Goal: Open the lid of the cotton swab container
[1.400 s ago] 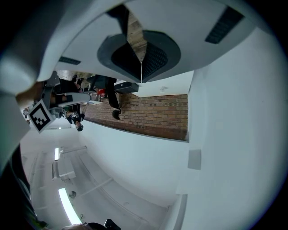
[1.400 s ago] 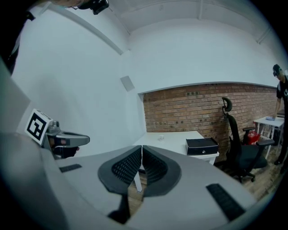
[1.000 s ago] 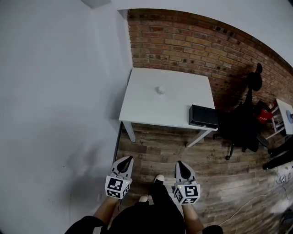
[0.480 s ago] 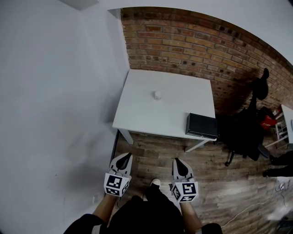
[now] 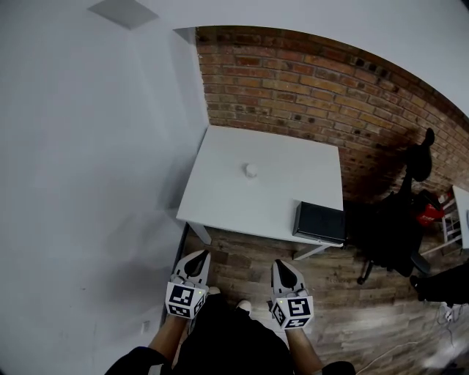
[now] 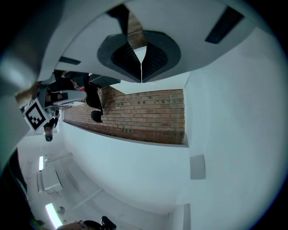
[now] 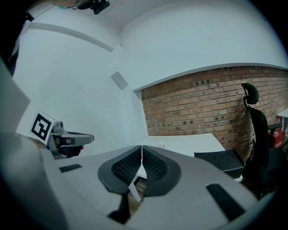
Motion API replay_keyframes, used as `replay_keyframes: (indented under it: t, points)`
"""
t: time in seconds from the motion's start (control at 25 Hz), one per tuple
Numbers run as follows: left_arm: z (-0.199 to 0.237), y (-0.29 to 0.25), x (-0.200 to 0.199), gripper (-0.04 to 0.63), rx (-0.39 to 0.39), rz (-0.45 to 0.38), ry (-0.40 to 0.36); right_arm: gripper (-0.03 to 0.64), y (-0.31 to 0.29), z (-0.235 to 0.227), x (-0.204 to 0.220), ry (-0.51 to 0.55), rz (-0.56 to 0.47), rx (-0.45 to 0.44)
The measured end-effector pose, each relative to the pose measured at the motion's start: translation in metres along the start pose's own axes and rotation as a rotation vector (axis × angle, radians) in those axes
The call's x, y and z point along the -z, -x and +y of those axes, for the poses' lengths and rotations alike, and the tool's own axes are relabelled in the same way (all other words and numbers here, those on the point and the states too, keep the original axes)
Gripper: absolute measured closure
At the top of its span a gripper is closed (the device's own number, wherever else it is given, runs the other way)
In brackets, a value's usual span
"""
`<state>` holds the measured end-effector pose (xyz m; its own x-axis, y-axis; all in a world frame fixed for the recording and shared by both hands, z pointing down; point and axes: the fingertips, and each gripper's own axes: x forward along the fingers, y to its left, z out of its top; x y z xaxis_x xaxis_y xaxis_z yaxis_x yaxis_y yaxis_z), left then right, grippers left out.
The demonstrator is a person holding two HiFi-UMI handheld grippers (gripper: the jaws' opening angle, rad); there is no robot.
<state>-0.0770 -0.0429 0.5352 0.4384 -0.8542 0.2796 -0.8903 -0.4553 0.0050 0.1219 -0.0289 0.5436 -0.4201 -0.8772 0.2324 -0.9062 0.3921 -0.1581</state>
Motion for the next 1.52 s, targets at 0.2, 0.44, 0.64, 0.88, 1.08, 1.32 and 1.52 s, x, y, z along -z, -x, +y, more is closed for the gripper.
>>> replay_keyframes:
  t: [0.2, 0.44, 0.64, 0.88, 1.08, 1.32, 1.52]
  points:
    - [0.005, -0.017, 0.0, 0.581, 0.005, 0.005, 0.014, 0.595, -0.02, -0.003, -0.002, 0.006, 0.012, -0.014]
    - [0.017, -0.049, 0.004, 0.58, 0.032, 0.013, 0.023, 0.595, -0.05, -0.009, -0.008, 0.007, 0.006, -0.012]
    - [0.027, -0.097, -0.003, 0.58, 0.076, 0.004, 0.036, 0.595, -0.085, -0.021, -0.011, 0.009, 0.036, -0.004]
    - [0.048, -0.163, -0.019, 0.58, 0.121, 0.008, 0.061, 0.595, -0.146, -0.041, -0.027, 0.022, 0.057, 0.0]
    - [0.068, -0.198, -0.027, 0.58, 0.152, 0.026, 0.048, 0.595, -0.202, -0.052, -0.038, 0.027, 0.054, 0.002]
    - [0.09, -0.225, -0.034, 0.58, 0.157, 0.029, 0.034, 0.595, -0.262, -0.064, -0.046, 0.043, 0.045, -0.005]
    - [0.106, -0.236, -0.034, 0.58, 0.156, 0.038, 0.043, 0.595, -0.296, -0.075, -0.046, 0.041, 0.045, -0.006]
